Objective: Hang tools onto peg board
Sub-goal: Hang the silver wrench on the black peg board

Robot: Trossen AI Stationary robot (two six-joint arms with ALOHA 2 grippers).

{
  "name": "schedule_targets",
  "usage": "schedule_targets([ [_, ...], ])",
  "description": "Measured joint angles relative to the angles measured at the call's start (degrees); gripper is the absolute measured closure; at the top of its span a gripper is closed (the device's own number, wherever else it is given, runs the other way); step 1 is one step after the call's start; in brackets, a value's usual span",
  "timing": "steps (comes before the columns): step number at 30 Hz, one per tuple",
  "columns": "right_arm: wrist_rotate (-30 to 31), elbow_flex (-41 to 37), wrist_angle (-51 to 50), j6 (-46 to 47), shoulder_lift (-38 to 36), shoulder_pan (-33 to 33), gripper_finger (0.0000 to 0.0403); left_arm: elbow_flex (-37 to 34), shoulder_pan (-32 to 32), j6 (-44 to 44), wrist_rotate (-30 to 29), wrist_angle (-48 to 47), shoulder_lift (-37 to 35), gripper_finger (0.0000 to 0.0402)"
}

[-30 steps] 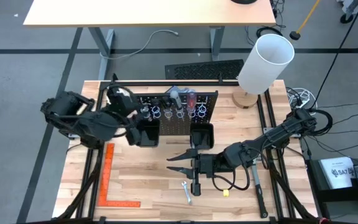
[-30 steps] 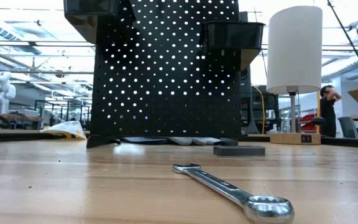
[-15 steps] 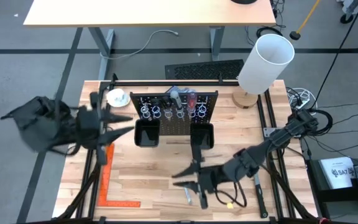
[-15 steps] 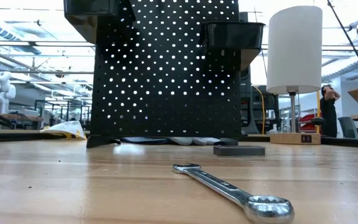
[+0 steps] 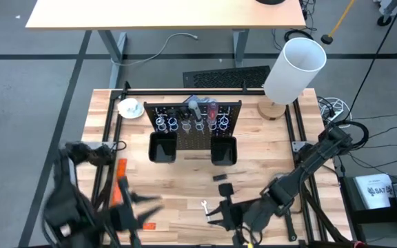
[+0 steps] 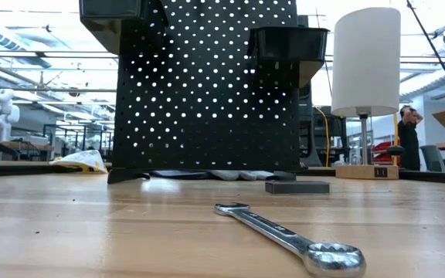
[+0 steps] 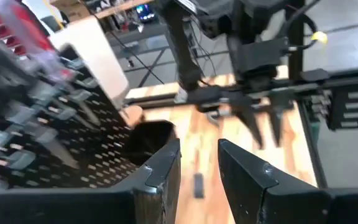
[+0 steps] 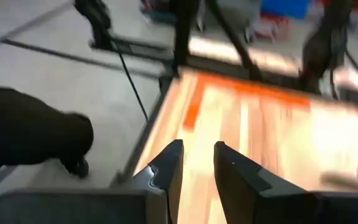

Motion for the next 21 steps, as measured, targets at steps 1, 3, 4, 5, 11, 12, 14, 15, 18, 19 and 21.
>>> schedule_targets([
  [1,0.83,0.0,-0.36,2.35,1.03,0.36,0.0319,0.0,-0.37,-1.46,0.0,0.03,1.55,0.0286],
  [3,2.16,0.0,-0.08,6.1,3.6,0.75,0.0319,0.0,-1.06,-4.6,0.09,0.05,4.35,0.0286],
  [4,2.53,0.0,-0.11,7.97,5.07,0.87,0.0319,0.0,-1.34,-6.26,0.42,0.05,5.71,0.0286],
  [5,2.58,0.0,-0.44,10.02,6.49,0.92,0.0319,0.0,-1.7,-7.83,0.84,0.01,6.87,0.0286],
  [11,2.83,0.0,-7.07,28.22,13.79,-0.71,0.0319,0.0,-3.52,-14.04,-0.06,-0.54,11.75,0.0286],
  [12,3.08,0.0,-8.25,30.12,14.81,-0.87,0.0319,0.0,-3.71,-14.73,-0.03,-1.07,12.26,0.0286],
  [14,3.18,0.0,-10.65,33.4,16.46,-1.46,0.0318,0.0,-3.75,-17.36,0.13,-2.97,12.91,0.0286],
  [15,2.86,0.0,-11.19,34.9,17.03,-1.78,0.0317,0.0,-3.93,-18.72,0.14,-4.28,13.15,0.0286],
  [18,-1.28,0.0,-11.79,37.19,19.37,-2.86,0.0312,0.0,-3.92,-21.57,0.22,-6.71,13.72,0.0286],
  [19,-2.74,0.0,-11.71,37.56,20.26,-3.2,0.031,0.0,-3.9,-21.25,0.26,-6.58,13.77,0.0286],
  [21,-4.74,0.0,-9.75,38.09,21.91,-3.78,0.0307,0.0,-3.88,-20.78,0.22,-6.58,13.77,0.0286],
])
